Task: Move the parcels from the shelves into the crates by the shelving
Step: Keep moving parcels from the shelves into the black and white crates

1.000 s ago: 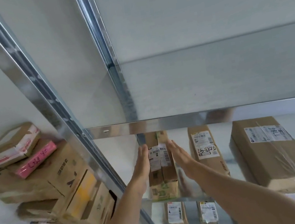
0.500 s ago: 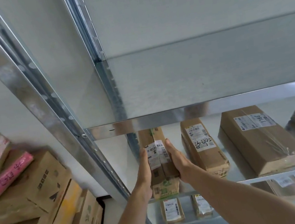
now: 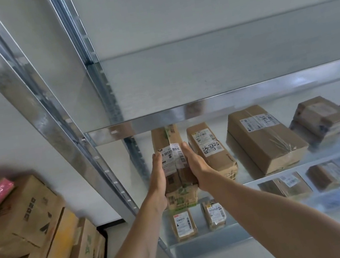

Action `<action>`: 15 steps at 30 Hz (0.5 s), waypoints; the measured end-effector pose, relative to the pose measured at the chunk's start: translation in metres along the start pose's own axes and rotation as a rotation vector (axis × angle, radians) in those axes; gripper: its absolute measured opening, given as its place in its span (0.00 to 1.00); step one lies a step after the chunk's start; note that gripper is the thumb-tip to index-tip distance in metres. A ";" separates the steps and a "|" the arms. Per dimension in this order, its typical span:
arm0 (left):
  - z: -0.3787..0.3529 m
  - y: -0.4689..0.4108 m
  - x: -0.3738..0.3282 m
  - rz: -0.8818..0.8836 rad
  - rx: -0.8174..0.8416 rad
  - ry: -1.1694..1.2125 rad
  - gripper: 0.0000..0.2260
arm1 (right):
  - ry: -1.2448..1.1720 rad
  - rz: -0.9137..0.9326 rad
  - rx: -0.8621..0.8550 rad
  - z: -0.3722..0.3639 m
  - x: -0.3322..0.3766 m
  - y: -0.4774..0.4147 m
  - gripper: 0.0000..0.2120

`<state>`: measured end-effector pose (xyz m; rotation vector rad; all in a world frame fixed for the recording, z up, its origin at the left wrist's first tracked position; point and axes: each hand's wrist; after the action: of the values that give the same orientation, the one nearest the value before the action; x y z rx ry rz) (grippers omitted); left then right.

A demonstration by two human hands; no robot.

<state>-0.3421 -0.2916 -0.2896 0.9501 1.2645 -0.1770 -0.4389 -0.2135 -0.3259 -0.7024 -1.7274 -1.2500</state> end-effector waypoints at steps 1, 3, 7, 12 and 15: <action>-0.001 0.005 -0.001 -0.002 0.002 -0.003 0.28 | -0.002 0.007 -0.005 0.001 0.001 0.004 0.50; -0.003 0.018 -0.002 -0.017 0.000 -0.007 0.26 | 0.010 0.000 -0.028 0.006 -0.002 0.009 0.55; -0.009 0.051 -0.001 -0.060 0.011 -0.036 0.26 | 0.016 0.012 -0.017 0.023 0.001 0.034 0.56; -0.020 0.098 0.010 -0.114 0.024 -0.057 0.26 | 0.009 0.077 -0.005 0.055 0.011 0.094 0.42; -0.030 0.129 0.023 -0.146 0.026 -0.079 0.27 | -0.045 0.125 0.011 0.086 0.016 0.137 0.31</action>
<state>-0.2790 -0.1819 -0.2433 0.8645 1.2619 -0.3427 -0.3604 -0.0868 -0.2603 -0.8250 -1.6984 -1.1466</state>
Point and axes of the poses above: each hand's wrist, its own y-axis away from the middle knuckle, its own z-axis out of the back of the hand, x = y × z, and after that the axes turned 13 degrees about -x, right-handed
